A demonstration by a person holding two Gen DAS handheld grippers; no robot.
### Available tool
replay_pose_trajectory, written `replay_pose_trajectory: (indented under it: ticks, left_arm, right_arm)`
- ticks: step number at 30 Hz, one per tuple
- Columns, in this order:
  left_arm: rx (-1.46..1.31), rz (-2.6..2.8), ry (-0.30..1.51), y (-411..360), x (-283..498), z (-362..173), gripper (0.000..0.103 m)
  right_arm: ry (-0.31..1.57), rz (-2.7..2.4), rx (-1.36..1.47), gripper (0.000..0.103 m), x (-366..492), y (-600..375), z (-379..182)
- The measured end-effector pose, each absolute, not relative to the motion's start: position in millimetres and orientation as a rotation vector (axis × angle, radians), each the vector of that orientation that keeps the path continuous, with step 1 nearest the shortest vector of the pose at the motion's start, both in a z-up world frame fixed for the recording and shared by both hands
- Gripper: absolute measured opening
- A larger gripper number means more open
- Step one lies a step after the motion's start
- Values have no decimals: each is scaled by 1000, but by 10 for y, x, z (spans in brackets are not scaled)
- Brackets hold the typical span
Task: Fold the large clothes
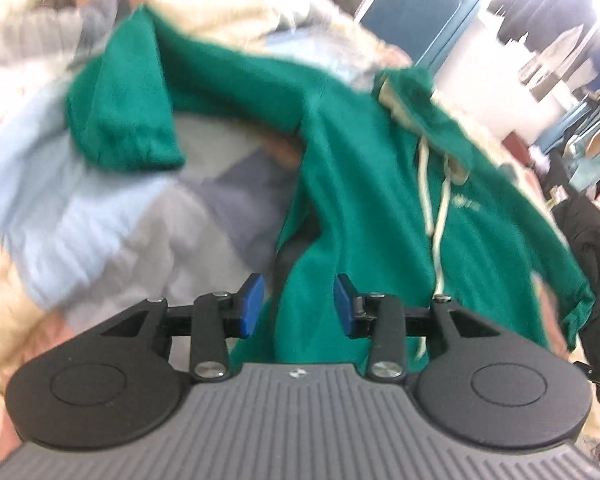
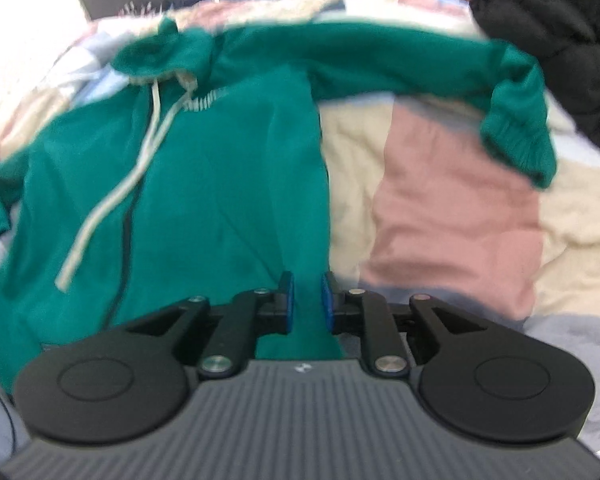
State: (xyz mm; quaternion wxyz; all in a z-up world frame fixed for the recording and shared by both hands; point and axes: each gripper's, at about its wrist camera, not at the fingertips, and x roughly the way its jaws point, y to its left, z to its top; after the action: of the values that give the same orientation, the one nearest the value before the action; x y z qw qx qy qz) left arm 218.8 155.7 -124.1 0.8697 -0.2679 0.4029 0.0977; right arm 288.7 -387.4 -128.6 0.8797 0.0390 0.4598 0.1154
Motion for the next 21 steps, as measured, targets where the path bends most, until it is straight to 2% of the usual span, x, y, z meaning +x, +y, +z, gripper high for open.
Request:
replay_pose_trajectory:
  ticks: [5,11,16,21]
  left_arm:
    - [-605,184,801,1443,2417,-912,44]
    - [-554,95,719,1040,2728,-724,44]
    - [-512,54,772,708,2932,-1264,44]
    - [-439,77,859,647,3006,-1883,44]
  right_arm:
    - [849,302,128,19,2867,-3657,-846]
    - [735,376,135,19,2837,-3161,-613]
    - [673,400,139,19,2770,-2751,-819]
    - [711,446,170,19,2802,-2546,-1289]
